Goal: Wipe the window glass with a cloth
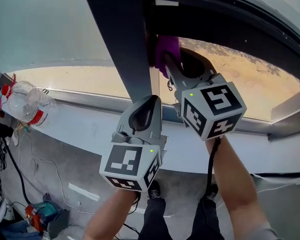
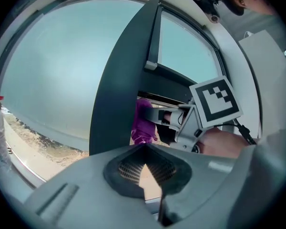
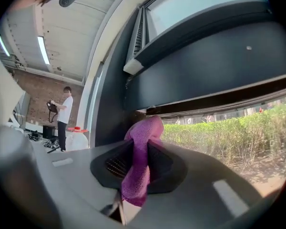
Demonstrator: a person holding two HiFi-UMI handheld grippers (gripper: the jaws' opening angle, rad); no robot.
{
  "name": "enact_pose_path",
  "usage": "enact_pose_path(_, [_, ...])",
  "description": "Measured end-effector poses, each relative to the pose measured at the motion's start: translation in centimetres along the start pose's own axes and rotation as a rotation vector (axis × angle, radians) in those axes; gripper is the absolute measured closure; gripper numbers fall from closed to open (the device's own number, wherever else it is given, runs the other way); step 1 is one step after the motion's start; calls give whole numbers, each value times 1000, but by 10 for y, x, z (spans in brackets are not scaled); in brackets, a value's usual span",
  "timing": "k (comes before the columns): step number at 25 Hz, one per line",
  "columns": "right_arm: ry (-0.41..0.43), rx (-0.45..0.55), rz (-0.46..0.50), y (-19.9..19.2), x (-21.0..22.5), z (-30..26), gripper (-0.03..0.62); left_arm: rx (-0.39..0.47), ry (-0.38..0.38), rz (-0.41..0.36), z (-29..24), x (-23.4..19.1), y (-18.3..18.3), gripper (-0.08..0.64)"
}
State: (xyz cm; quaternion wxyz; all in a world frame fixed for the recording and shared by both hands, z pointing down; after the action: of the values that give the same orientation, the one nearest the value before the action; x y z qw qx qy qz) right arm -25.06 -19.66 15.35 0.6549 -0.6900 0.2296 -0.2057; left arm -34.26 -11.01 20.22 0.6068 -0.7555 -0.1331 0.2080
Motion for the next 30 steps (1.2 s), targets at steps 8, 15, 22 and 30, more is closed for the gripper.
enact_pose_path(8, [-91, 11, -9, -7, 17, -8, 503, -25, 9, 11, -11, 5, -7, 560])
enact_pose_path(15, [-192, -19, 1, -15, 53, 23, 503, -67, -21, 20, -30, 24, -21, 560])
enact_pose_path(22, [-319, -21, -4, -17, 106, 85, 503, -81, -82, -15, -57, 73, -25, 560])
enact_pose_path(30, [-460, -42, -35, -27, 182, 161, 503, -110, -205, -32, -97, 149, -38, 560])
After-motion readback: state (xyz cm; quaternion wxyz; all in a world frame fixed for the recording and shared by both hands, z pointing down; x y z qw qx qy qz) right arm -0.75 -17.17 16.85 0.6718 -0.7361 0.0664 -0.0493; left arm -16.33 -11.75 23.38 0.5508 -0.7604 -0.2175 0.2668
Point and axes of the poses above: the fingertips, and each gripper's own axes: z backward along the fingers, x to its right, y out of its top, the point moved 6 cm from there along z, backward along the fingers, and after that the axes turned 4 degrees about -x, right-handed, at the moved point
